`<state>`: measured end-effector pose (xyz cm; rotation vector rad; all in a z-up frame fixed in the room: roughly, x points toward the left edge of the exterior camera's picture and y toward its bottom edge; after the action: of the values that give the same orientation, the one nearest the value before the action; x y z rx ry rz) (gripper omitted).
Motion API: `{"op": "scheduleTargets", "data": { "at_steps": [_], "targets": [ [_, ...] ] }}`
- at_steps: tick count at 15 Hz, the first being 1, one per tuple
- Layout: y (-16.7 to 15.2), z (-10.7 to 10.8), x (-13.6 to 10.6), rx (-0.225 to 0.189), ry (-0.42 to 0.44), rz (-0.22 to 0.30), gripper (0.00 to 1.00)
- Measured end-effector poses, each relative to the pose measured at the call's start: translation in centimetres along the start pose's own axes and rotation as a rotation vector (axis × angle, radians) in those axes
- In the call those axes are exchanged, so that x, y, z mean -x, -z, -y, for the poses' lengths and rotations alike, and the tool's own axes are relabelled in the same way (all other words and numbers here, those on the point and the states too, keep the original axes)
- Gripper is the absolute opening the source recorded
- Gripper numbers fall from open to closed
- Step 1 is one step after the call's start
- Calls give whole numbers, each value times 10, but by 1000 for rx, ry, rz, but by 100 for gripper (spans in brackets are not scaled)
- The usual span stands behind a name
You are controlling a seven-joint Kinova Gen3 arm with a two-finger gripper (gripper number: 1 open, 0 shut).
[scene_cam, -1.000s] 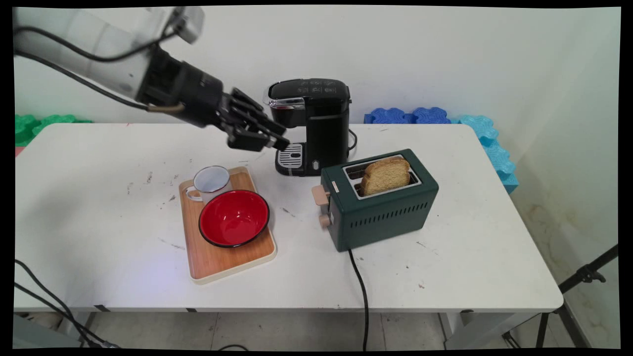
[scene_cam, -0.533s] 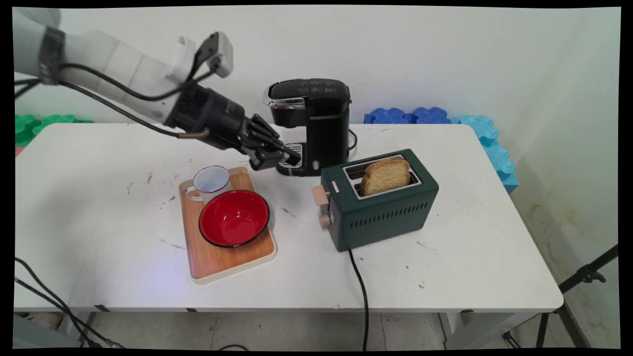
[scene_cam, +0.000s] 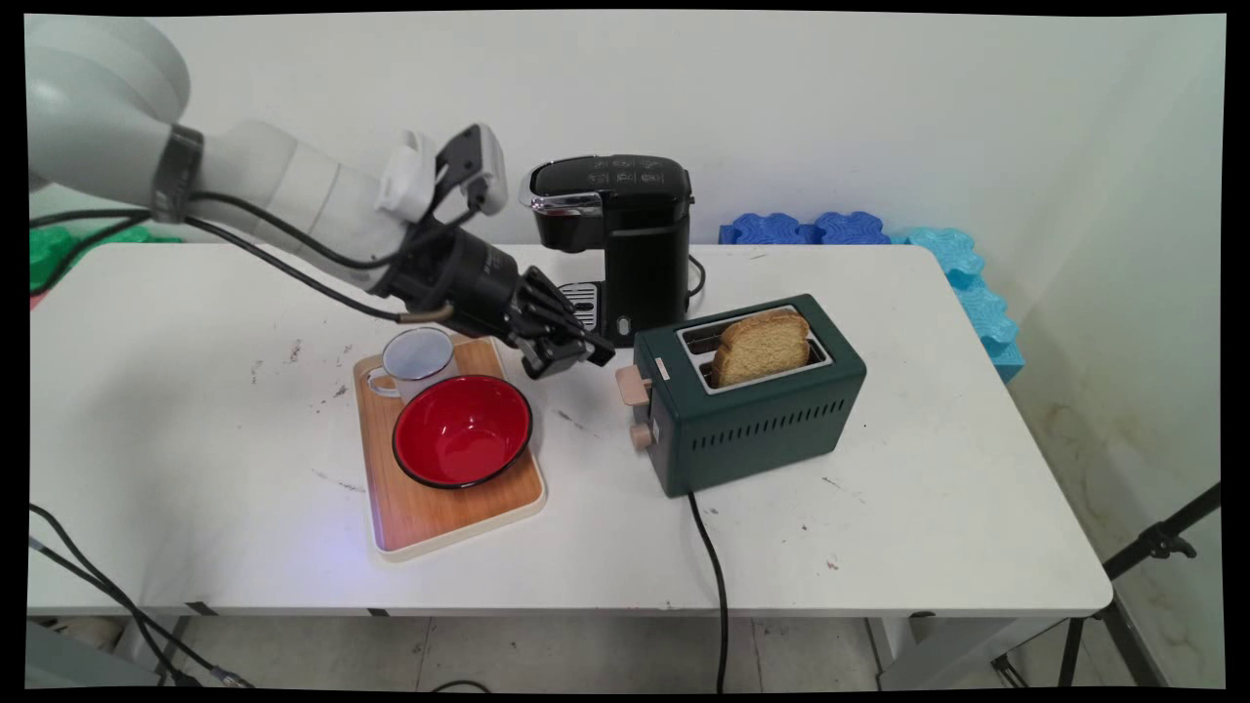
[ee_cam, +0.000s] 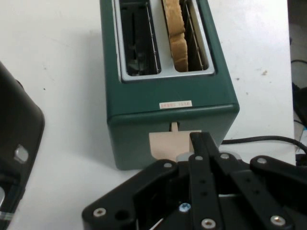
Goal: Press the toaster switch
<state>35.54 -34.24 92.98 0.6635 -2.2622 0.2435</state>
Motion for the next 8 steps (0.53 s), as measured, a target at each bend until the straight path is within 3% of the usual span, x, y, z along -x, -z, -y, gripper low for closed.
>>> {"op": "scheduleTargets", "data": {
  "at_steps": [8],
  "targets": [
    [-29, 0, 8, -29, -34, 5, 0]
  ]
}}
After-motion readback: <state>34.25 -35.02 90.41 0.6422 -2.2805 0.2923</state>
